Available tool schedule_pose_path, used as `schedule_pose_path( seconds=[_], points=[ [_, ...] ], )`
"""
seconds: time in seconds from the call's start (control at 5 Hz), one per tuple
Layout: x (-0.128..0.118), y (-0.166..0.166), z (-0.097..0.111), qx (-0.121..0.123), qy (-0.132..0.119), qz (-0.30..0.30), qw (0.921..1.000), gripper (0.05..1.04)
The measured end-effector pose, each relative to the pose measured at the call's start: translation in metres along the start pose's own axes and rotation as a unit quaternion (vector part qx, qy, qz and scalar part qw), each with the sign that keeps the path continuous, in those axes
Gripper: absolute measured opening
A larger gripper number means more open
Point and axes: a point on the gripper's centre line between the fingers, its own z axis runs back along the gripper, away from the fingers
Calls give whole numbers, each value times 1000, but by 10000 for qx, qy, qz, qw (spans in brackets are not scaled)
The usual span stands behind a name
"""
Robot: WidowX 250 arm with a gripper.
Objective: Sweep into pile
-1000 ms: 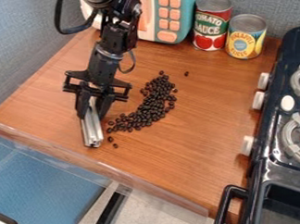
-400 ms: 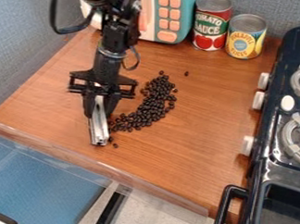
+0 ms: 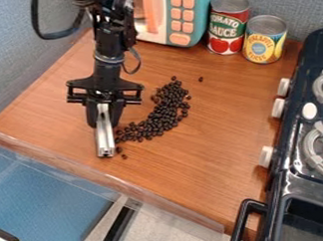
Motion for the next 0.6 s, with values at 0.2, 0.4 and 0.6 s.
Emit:
schedule_pose_path(
  seconds=[0.2,0.4,0.6],
  points=[
    [-1,0,0,-108,216,63,9997,373],
    [-1,-3,0,-147,330,117,9993,373],
    [-1,-9,2,-249,511,240,9981,372]
  ],
)
